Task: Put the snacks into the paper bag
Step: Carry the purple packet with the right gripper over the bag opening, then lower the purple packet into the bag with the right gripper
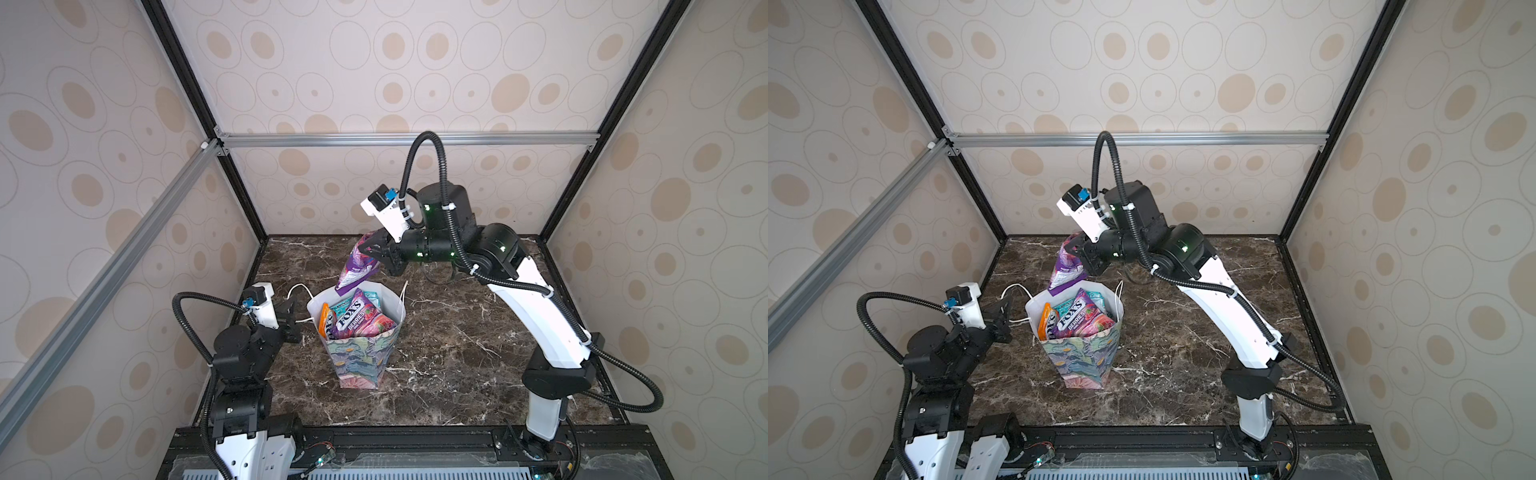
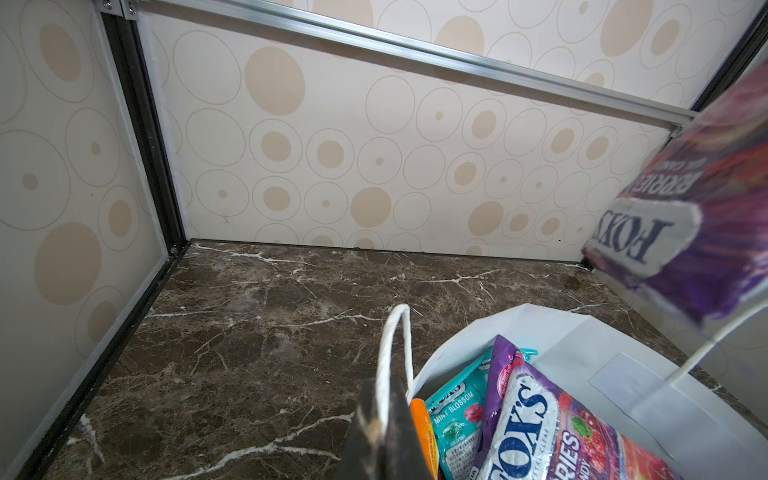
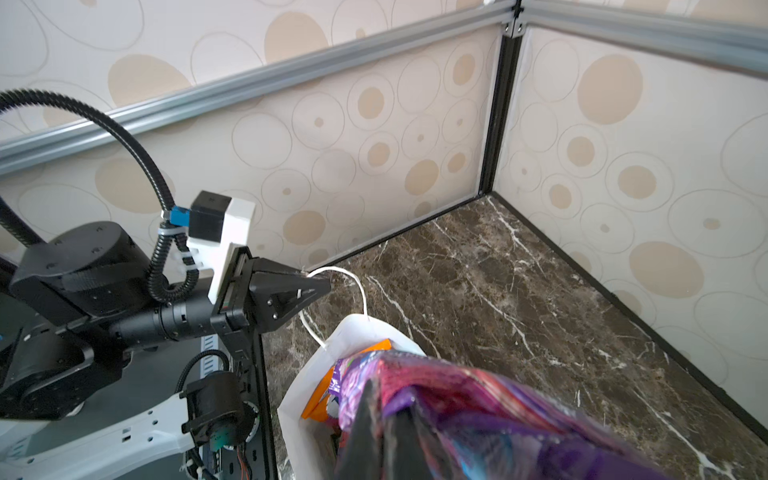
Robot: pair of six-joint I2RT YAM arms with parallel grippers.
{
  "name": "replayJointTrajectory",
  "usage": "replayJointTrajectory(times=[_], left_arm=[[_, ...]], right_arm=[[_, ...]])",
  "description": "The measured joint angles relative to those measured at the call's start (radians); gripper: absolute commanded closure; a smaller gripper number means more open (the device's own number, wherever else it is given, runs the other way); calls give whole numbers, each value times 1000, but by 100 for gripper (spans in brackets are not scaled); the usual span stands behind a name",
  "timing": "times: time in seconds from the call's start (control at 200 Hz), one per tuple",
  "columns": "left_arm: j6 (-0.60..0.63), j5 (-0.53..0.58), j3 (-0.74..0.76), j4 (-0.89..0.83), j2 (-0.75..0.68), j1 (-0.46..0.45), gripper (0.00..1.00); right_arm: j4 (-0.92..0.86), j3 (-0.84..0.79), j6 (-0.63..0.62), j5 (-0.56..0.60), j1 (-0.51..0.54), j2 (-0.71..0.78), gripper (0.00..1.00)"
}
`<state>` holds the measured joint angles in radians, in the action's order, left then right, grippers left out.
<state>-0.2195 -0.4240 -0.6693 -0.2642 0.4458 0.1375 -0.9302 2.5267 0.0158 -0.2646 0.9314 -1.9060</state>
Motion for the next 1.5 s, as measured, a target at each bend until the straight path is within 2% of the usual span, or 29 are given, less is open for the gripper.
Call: replayJointTrajectory(times=[0.685,1.065,1.361,1.501], left_arm=[[0,0,0,0,-5,0,100],[0,0,0,0,-9,0,100],[0,0,0,0,-11,0,100],[0,0,0,0,-13,0,100]], right_arm=[[-50,-1,-42,61,89,-60,100],[-48,-5,-71,108,97,-121,100],[24,-71,-101,119,122,-131,100],[119,-193,-104,123,126,-97,100]])
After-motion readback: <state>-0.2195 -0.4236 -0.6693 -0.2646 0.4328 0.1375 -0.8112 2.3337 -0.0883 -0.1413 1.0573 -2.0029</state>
